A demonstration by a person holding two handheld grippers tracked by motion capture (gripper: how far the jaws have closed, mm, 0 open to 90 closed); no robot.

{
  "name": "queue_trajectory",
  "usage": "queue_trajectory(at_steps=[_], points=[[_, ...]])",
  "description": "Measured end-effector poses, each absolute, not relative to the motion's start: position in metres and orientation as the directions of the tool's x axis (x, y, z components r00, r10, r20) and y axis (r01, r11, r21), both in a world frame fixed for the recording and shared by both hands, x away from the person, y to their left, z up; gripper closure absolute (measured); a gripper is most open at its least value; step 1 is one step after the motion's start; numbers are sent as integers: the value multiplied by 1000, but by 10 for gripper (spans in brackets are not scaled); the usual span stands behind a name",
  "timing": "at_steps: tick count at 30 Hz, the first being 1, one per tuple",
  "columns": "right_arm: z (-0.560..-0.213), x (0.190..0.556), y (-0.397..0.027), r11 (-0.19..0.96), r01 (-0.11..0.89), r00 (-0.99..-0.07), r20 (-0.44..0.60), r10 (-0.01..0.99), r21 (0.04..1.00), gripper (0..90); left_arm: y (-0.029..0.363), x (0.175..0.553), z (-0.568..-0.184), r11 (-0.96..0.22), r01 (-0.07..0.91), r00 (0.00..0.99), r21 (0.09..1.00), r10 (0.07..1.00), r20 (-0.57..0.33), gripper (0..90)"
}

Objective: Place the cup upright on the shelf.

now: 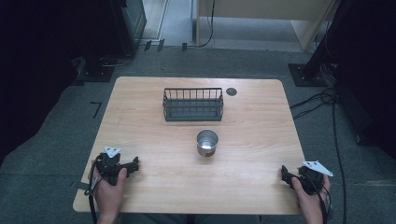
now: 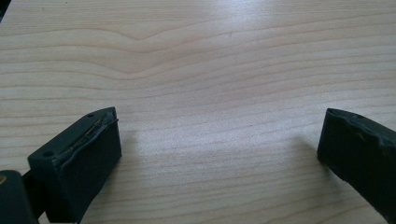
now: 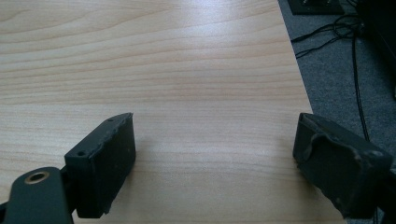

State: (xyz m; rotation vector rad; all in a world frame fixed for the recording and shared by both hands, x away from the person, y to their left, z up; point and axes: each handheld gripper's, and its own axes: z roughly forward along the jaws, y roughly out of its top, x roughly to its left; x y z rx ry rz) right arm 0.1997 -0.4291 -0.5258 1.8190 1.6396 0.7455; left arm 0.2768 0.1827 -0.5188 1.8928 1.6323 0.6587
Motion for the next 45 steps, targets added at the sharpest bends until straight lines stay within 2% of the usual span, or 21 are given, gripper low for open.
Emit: queue_trajectory(at_steps=[13, 24, 45], points=[[-520, 199, -425, -101, 685, 89, 54, 995, 722, 114, 183, 277, -519, -112, 720, 143, 684, 990, 11, 0], [-502, 202, -411, -79, 667, 28, 81, 996, 740, 56, 183, 277, -519, -112, 720, 143, 684, 990, 11, 0], [-484, 222, -371, -46, 644, -54, 106, 993, 764, 55, 183, 277, -519, -112, 720, 143, 684, 990, 11, 0]])
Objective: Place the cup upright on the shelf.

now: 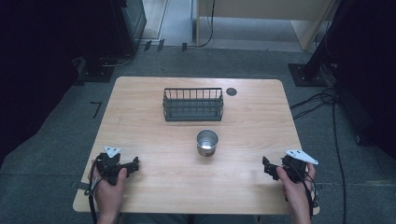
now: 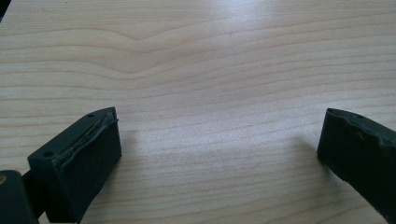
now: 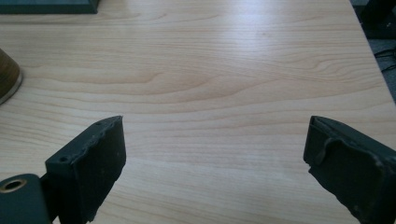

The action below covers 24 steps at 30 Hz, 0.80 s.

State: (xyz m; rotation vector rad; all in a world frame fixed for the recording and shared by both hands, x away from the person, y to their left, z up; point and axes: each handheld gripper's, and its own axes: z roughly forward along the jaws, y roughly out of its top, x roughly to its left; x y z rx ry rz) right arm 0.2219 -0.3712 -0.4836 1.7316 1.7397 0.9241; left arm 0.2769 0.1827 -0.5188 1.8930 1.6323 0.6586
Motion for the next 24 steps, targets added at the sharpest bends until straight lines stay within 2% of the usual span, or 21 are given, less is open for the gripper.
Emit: queue_trajectory(at_steps=[24], points=[[-471, 241, -327, -19, 631, -132, 132, 982, 775, 55, 183, 277, -519, -113, 720, 143, 684, 990, 12, 0]])
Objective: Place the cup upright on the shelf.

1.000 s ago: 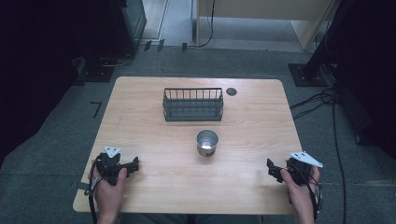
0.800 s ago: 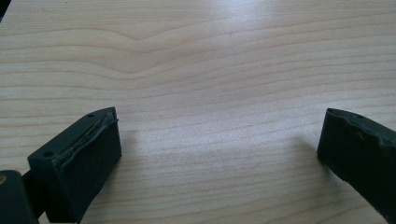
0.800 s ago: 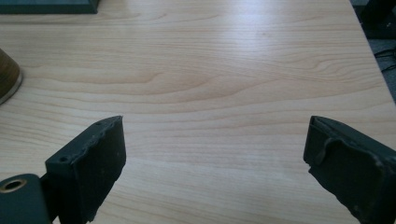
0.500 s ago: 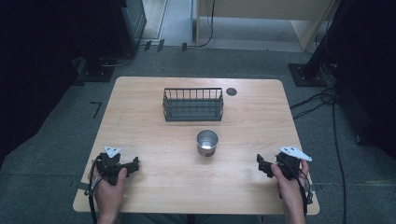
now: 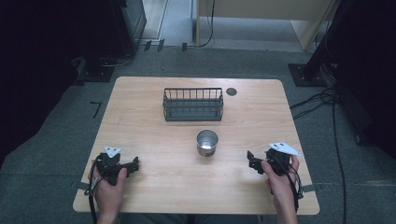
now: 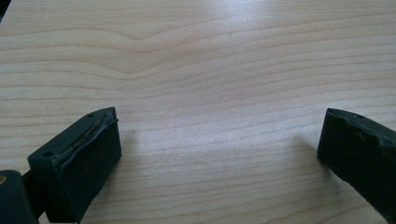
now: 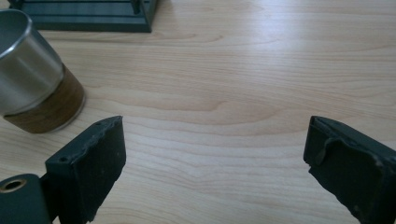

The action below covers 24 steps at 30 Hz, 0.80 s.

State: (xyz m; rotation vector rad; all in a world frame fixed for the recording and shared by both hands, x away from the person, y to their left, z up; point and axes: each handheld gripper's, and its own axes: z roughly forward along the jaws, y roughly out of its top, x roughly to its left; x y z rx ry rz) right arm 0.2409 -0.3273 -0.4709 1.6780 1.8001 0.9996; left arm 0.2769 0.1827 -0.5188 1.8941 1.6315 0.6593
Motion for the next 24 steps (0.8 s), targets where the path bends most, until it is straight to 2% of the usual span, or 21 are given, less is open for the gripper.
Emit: queue_trajectory(at_steps=[4, 24], points=[[-468, 243, -319, -2, 634, -162, 136, 977, 773, 0, 183, 277, -519, -114, 720, 145, 684, 989, 12, 0], [-459, 260, -277, 75, 636, -269, 130, 954, 768, 0, 183, 277, -519, -113, 721, 144, 684, 989, 11, 0]])
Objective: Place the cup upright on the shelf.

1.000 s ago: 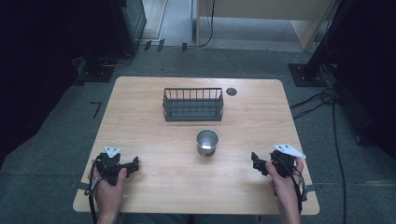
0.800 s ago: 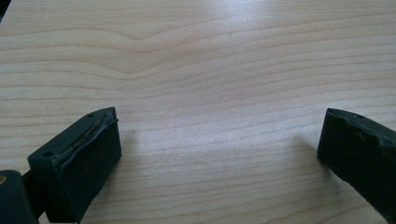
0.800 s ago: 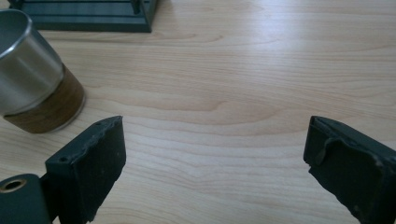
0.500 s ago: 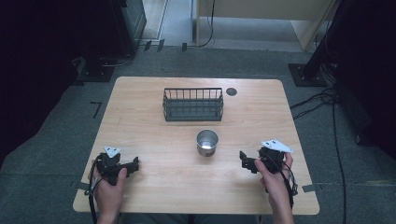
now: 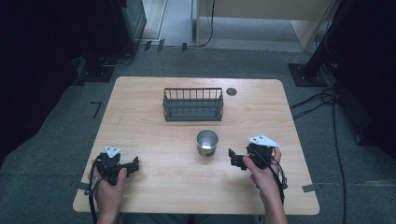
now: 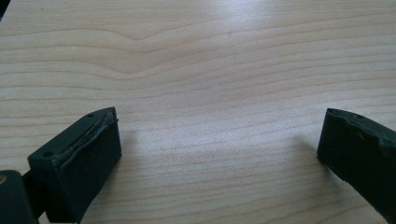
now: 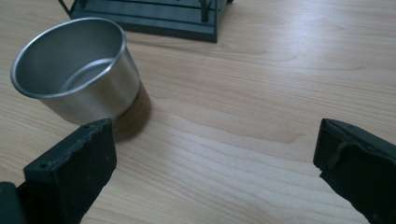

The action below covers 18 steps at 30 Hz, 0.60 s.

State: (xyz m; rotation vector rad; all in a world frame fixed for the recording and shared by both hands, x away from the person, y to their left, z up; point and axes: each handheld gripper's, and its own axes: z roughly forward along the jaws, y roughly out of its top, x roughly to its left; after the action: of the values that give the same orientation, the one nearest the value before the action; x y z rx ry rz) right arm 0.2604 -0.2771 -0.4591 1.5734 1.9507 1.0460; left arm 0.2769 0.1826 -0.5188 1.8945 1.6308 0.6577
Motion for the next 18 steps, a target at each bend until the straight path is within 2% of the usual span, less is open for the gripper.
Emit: queue_trajectory(at_steps=[18], points=[[-456, 272, -233, 144, 626, -373, 132, 919, 766, 0, 183, 277, -519, -113, 720, 144, 684, 989, 11, 0]])
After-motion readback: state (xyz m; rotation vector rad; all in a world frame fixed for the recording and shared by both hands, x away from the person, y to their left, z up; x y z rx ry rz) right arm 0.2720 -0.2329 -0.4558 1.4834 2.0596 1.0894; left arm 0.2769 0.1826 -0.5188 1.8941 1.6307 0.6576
